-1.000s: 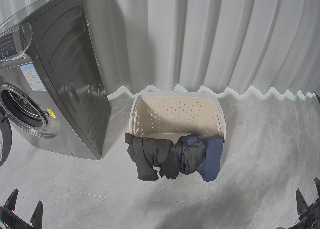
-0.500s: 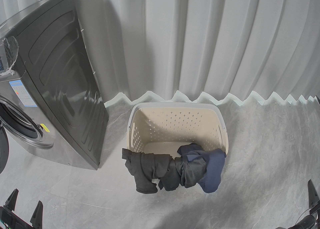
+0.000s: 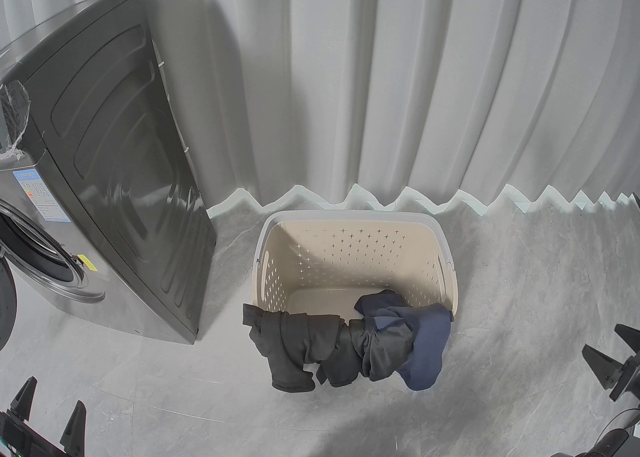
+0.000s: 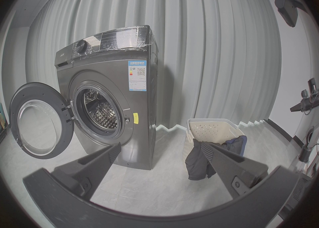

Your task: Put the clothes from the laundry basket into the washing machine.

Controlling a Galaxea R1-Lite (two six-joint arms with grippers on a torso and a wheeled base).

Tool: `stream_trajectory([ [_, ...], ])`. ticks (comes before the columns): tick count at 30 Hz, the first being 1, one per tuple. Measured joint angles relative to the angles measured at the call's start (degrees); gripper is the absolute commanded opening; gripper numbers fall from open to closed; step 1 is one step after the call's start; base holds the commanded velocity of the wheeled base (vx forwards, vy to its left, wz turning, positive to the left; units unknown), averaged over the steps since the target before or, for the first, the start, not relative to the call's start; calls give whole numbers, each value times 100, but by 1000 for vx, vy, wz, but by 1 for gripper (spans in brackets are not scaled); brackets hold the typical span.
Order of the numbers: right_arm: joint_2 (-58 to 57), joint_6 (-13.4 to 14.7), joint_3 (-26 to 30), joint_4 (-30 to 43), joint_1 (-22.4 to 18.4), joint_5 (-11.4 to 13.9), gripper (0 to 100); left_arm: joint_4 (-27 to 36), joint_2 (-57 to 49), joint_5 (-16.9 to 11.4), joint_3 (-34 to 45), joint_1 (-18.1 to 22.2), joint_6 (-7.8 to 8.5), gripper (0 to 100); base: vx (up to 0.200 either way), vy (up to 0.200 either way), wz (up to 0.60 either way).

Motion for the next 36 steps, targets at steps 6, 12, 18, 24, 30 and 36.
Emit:
stream_trajectory([
  [6,1549,104,85,-848,168,79,100,2,0,-2,0,2,0,100,0,0,0],
  [12,2723,162,80,-1375,247,123,100,2,0,-4,0,5,2,100,0,0,0],
  [18,3608,180,-20,-1938,289,143,100,0,0,-2,0,0,6,100,-133,0,0],
  [24,4393,183,-221,-2303,306,222,100,0,0,-2,0,0,6,100,-67,0,0],
  [30,5126,189,-518,-2523,328,282,100,2,0,-2,0,5,2,100,0,0,0],
  [36,5805,194,-769,-2861,505,290,100,2,0,-2,0,2,0,100,0,0,0],
])
